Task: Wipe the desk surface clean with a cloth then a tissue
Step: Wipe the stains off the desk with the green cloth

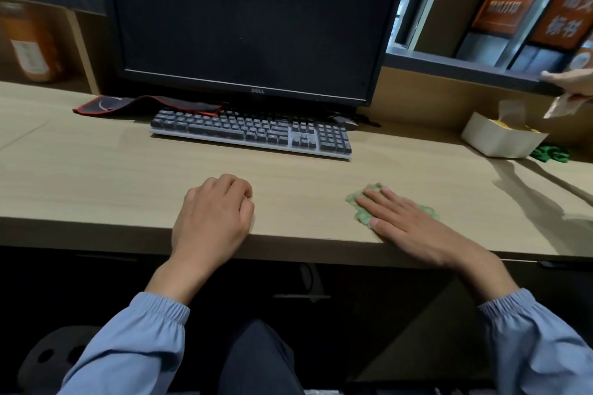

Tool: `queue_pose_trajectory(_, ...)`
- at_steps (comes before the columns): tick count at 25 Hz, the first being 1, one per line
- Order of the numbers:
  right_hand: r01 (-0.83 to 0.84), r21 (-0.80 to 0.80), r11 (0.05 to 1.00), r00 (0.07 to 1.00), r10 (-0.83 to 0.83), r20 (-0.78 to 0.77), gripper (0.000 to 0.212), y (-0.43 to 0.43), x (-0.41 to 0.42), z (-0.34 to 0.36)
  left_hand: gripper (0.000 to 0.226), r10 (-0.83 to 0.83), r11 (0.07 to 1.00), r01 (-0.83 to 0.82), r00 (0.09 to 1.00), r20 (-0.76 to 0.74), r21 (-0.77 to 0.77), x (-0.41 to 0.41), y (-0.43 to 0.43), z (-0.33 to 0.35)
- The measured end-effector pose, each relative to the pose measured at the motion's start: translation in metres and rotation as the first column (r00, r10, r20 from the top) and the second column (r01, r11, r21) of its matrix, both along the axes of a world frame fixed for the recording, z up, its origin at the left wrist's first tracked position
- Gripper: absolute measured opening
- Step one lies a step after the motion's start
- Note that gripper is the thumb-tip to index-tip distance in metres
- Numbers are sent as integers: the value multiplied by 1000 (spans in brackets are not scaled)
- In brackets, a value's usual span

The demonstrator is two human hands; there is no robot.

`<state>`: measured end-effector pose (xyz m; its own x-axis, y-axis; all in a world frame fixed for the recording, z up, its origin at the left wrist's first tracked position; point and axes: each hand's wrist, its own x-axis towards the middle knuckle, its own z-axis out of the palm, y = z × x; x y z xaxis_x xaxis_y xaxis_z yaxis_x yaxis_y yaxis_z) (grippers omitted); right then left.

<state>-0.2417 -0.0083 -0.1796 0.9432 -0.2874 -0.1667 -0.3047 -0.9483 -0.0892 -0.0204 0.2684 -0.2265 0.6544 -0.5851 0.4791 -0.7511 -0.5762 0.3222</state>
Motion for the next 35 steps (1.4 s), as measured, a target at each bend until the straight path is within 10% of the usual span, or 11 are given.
queue_pose_trajectory(7, -228, 14, 974, 973, 229, -29, 53, 47, 106, 1, 27, -20, 999, 21, 999, 39, -27, -1, 1, -3)
queue_pose_trajectory(13, -376, 14, 926, 924, 376, -61, 59, 113, 214, 0, 10, -29, 939, 8, 998, -57, -344, -8, 14, -2)
queue_pose_trajectory(27, -105, -11, 994, 989, 103, -104, 56, -13, 114, 7, 19, 95, 970, -64, 988, 124, -233, 57, 99, -13)
queue_pose_trajectory(35, -408, 51, 912, 910, 411, -54, 55, 126, 228, 6, 18, 208, 947, -167, 970, 127, -275, 62, 128, -22)
